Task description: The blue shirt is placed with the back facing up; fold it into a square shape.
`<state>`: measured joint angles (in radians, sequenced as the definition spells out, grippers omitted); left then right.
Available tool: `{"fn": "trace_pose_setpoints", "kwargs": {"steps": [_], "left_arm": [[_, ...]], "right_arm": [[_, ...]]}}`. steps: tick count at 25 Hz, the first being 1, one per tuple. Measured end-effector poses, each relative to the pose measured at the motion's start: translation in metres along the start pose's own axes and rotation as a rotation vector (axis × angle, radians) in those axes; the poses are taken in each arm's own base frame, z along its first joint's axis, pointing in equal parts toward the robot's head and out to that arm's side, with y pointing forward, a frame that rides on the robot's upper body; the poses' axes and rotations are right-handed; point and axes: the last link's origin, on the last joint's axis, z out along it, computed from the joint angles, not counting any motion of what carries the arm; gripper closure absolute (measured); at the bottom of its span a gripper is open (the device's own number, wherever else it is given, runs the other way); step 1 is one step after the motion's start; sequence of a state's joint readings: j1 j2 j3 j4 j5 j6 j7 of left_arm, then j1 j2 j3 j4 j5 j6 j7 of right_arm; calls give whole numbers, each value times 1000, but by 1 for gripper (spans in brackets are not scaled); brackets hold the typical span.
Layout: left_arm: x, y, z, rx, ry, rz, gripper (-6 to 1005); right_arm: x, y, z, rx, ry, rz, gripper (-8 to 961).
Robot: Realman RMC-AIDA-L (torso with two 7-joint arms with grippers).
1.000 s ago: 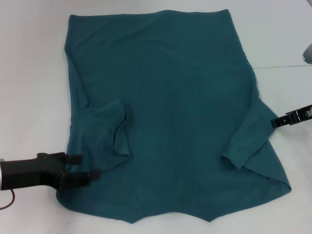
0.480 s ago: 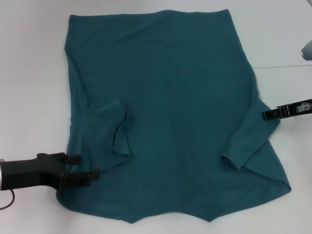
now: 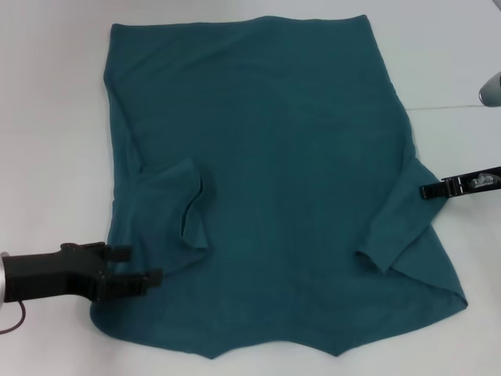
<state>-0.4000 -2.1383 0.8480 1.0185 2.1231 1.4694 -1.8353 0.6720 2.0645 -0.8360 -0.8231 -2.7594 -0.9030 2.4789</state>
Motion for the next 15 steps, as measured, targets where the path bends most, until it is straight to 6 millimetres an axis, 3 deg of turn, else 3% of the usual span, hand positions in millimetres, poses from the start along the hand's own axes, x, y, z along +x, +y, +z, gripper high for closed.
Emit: {"fn": "trace_pose_setpoints", "kwargs": {"steps": [15], "left_arm": [[1, 0, 2, -5, -1, -4, 172]], "right_arm": [[0, 4, 7, 9, -5, -23, 176]]}}
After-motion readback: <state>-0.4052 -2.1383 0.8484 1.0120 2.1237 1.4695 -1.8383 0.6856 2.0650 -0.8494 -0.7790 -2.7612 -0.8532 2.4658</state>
